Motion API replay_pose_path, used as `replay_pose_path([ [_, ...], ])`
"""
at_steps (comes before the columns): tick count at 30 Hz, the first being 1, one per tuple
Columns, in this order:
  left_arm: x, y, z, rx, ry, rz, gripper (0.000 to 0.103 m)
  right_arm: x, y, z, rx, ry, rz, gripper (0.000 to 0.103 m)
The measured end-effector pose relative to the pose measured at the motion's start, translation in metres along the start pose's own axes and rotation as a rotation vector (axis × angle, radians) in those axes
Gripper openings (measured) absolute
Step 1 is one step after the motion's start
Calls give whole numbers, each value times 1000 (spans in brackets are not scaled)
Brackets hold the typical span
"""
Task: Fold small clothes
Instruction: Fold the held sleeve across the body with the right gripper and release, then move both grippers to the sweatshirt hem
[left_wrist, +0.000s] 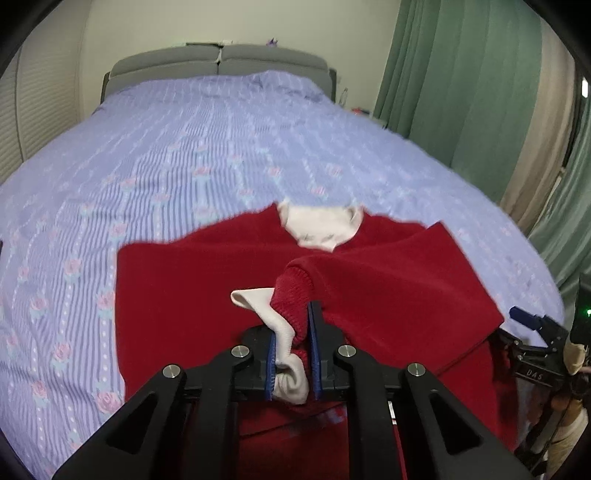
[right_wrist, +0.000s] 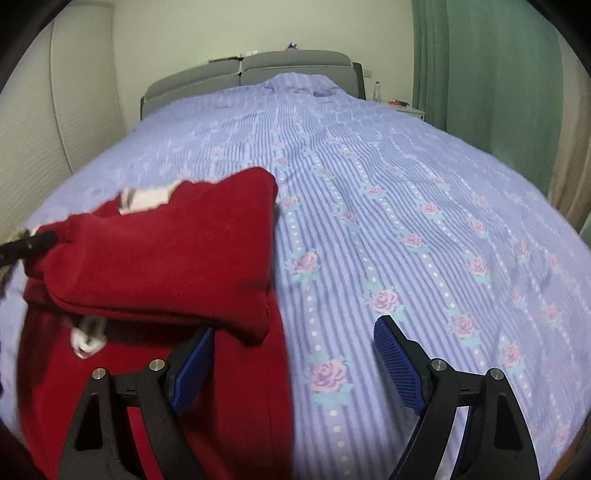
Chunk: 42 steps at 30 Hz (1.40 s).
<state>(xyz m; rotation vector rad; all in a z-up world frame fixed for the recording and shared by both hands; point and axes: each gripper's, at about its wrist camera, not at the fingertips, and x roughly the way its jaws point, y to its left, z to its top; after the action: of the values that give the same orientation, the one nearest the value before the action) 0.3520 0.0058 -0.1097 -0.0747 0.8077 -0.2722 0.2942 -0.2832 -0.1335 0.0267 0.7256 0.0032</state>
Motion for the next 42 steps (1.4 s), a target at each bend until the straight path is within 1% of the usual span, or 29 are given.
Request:
replay_pose_path([
  [1, 6, 2, -4, 3, 6, 23, 16, 7, 2, -1, -19, 24, -24, 84],
  [2, 8, 4, -7, 4, 6, 31, 16, 13, 1, -2, -17, 41, -30, 84],
  [5, 13, 11, -11, -15, 10, 24, 16, 23, -9, -8, 62, 55, 6, 86],
  [9, 14, 12, -14, -11, 10, 31, 16, 17, -1, -8, 1, 45, -31, 86],
  [11, 13, 10, -15, 4, -2, 43, 21, 16, -1, -6, -10, 51, -32, 86],
  [13, 8, 7, -13, 33, -4, 68, 32, 12, -3, -4, -9, 61, -24, 86],
  [14, 3, 7, -13, 37, -2, 66, 37, 11, -3, -3, -8, 67, -27, 86],
  [15, -3, 6, -12, 35, 1, 63, 54, 8, -2, -3, -5, 77, -27, 86],
  [16, -12, 7, -12, 24, 3, 62, 68, 3, 0, -3, -6, 84, -31, 86],
  [18, -36, 8, -16, 11, -8, 49, 69, -10, 3, -4, -9, 82, -41, 86],
  [20, -62, 6, -26, 27, -1, 62, 69, -36, 6, -6, -18, 44, -37, 86],
  [21, -72, 5, -31, 40, 1, 66, 70, -49, 8, -7, -19, 24, -44, 86],
  [22, -88, 4, -41, 50, 3, 71, 74, -63, 9, -8, -19, 5, -44, 86],
  [24, -107, 4, -54, 52, 5, 76, 78, -91, 12, -10, -17, -24, -44, 86],
  [26, -128, 6, -70, 37, 3, 70, 78, -114, 15, -15, -25, -42, -39, 86],
  [29, -152, 7, -93, 4, -8, 87, 78, -139, 19, -27, -32, -51, -18, 86],
  [30, -157, 7, -100, -9, -5, 90, 78, -146, 20, -34, -24, -39, -4, 86],
  [34, -169, 3, -137, -52, 47, 49, 78, -156, 20, -64, 18, 26, 58, 86],
  [36, -167, -1, -150, -57, 73, 52, 78, -155, 20, -82, 20, 72, 72, 86],
  [37, -165, -1, -159, -76, 97, 55, 78, -152, 18, -90, 32, 98, 79, 86],
  [39, -161, 0, -170, -116, 128, 42, 78, -147, 13, -100, 75, 153, 104, 86],
  [40, -159, 1, -177, -147, 144, 46, 78, -144, 10, -106, 105, 184, 121, 86],
  [42, -156, 1, -187, -167, 156, 56, 78, -138, 6, -116, 135, 218, 134, 86],
])
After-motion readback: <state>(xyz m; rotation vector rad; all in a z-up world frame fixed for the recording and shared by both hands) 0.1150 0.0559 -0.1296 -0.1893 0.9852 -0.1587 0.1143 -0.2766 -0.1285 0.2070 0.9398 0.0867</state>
